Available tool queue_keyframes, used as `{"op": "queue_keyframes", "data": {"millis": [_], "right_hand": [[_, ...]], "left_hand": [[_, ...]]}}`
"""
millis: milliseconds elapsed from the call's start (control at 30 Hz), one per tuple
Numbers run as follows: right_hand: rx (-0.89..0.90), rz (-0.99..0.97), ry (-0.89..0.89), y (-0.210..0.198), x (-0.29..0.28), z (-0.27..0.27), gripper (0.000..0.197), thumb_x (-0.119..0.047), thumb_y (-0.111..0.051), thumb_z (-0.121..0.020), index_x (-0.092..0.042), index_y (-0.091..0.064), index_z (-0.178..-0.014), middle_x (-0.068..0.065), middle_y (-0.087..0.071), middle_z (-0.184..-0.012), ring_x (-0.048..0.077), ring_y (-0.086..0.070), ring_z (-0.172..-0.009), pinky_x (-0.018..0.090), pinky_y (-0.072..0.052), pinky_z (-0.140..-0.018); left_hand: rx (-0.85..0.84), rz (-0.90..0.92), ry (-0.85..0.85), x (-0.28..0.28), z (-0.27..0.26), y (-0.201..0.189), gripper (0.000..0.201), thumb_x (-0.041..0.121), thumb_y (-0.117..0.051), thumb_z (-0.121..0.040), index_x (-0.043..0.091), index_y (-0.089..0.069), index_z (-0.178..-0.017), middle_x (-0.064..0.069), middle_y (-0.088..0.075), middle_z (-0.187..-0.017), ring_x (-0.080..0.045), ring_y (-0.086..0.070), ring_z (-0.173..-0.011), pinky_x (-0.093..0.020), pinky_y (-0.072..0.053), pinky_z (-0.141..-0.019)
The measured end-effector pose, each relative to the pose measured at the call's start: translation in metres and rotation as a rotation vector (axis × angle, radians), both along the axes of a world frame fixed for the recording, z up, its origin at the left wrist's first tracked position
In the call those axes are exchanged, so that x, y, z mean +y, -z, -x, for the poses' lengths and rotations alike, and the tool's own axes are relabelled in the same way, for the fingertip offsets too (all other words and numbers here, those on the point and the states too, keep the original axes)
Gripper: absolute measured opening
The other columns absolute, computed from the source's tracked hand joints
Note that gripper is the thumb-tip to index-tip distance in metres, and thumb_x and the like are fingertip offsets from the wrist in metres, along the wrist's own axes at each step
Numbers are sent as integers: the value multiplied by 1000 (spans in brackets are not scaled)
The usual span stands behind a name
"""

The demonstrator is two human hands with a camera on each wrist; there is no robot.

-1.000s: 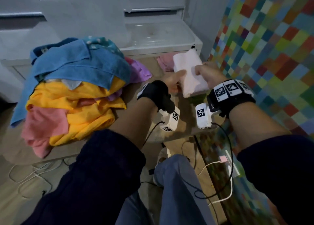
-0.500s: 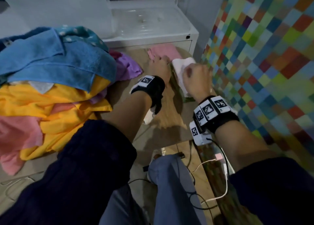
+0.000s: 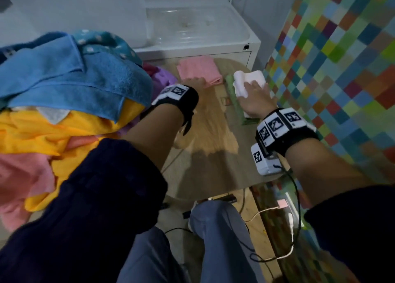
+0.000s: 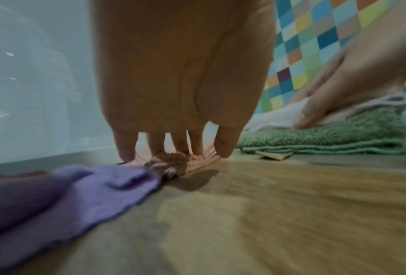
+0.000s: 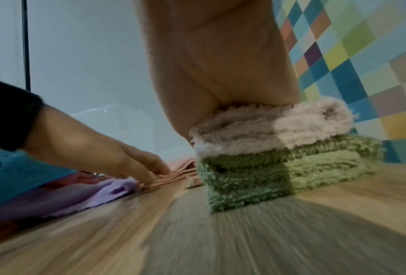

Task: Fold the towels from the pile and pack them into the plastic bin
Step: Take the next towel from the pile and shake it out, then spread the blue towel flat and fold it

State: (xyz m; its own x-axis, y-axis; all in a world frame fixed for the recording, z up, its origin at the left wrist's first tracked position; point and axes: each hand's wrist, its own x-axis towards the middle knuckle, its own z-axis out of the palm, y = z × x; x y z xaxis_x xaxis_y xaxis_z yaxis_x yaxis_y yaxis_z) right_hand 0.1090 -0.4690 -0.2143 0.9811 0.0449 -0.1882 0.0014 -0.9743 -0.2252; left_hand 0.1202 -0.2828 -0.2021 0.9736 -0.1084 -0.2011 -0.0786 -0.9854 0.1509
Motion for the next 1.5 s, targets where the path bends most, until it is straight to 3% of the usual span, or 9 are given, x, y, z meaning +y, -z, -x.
{"op": "queue_keyframes", "data": {"millis": [133, 333, 633, 800, 967, 1067, 1133, 1367, 1500], "right_hand": [[-2, 26, -36, -7, 20, -25, 50, -34, -30, -95, -20, -26, -143, 2, -18, -153, 32, -5, -143, 60, -10, -112], [-22, 74, -67, -13, 53, -62, 55, -37, -30, -97, -20, -17, -148, 0, -9, -158, 29, 0, -145, 58, -8, -113], [-78, 91, -69, -7, 60, -76, 56, -30, -33, -98, -18, -13, -149, 0, -5, -159, 27, 3, -146, 56, -5, -115], [-161, 162, -132, -22, 68, -56, 61, -43, -25, -100, -14, -8, -151, 3, -1, -160, 26, 3, -146, 57, 2, -114], [-573, -9, -351, -61, 126, 1, 46, -29, -36, -97, -7, -38, -138, 13, -32, -150, 29, -23, -141, 50, -8, -115], [-541, -171, -464, -72, 165, 37, 27, -19, -43, -92, -10, -61, -110, 12, -59, -117, 30, -47, -115, 35, -34, -95], [-501, -277, -528, -72, 192, 60, 23, -16, -44, -89, -11, -64, -100, 13, -64, -105, 31, -53, -105, 33, -40, -85], [-537, -396, -653, -78, 263, 97, 21, -12, -46, -91, -12, -67, -98, 6, -62, -112, 26, -49, -110, 37, -40, -92], [-481, -460, -639, -78, 277, 101, 25, -9, -46, -91, -7, -69, -100, 8, -65, -110, 27, -52, -107, 42, -44, -91]], "left_hand": [[9, 13, 39, 29, 3, 3, 52, -4, -42, -91, 7, -33, -141, -19, -40, -141, -33, -42, -128, -42, -34, -105], [10, 90, 56, 36, 1, 15, 41, 19, -37, -99, 13, -36, -140, -14, -37, -145, -29, -35, -133, -42, -29, -109], [-75, 162, 38, 36, 1, 20, 45, 21, -50, -93, 14, -41, -136, -11, -41, -142, -28, -34, -132, -45, -30, -109], [-65, 236, 19, 41, 19, 5, 45, 15, -44, -95, 12, -36, -139, -13, -38, -144, -28, -34, -132, -40, -27, -110], [-345, 153, -23, 71, 53, -26, 47, 7, -46, -90, 10, -41, -137, -11, -46, -140, -30, -40, -127, -35, -30, -104], [-582, 64, -145, 108, 89, -52, 46, 13, -47, -86, 17, -47, -132, -5, -49, -135, -27, -39, -125, -38, -31, -97], [-707, -6, -238, 139, 113, -65, 45, 14, -45, -85, 19, -49, -129, -5, -48, -135, -28, -38, -126, -39, -29, -95], [-641, 28, -437, 226, 157, -79, 40, 22, -55, -88, 10, -50, -127, -17, -50, -129, -37, -45, -119, -46, -39, -95], [-615, 78, -447, 245, 158, -84, 25, 22, -57, -89, 7, -62, -108, -19, -56, -118, -37, -53, -110, -44, -44, -87]]}}
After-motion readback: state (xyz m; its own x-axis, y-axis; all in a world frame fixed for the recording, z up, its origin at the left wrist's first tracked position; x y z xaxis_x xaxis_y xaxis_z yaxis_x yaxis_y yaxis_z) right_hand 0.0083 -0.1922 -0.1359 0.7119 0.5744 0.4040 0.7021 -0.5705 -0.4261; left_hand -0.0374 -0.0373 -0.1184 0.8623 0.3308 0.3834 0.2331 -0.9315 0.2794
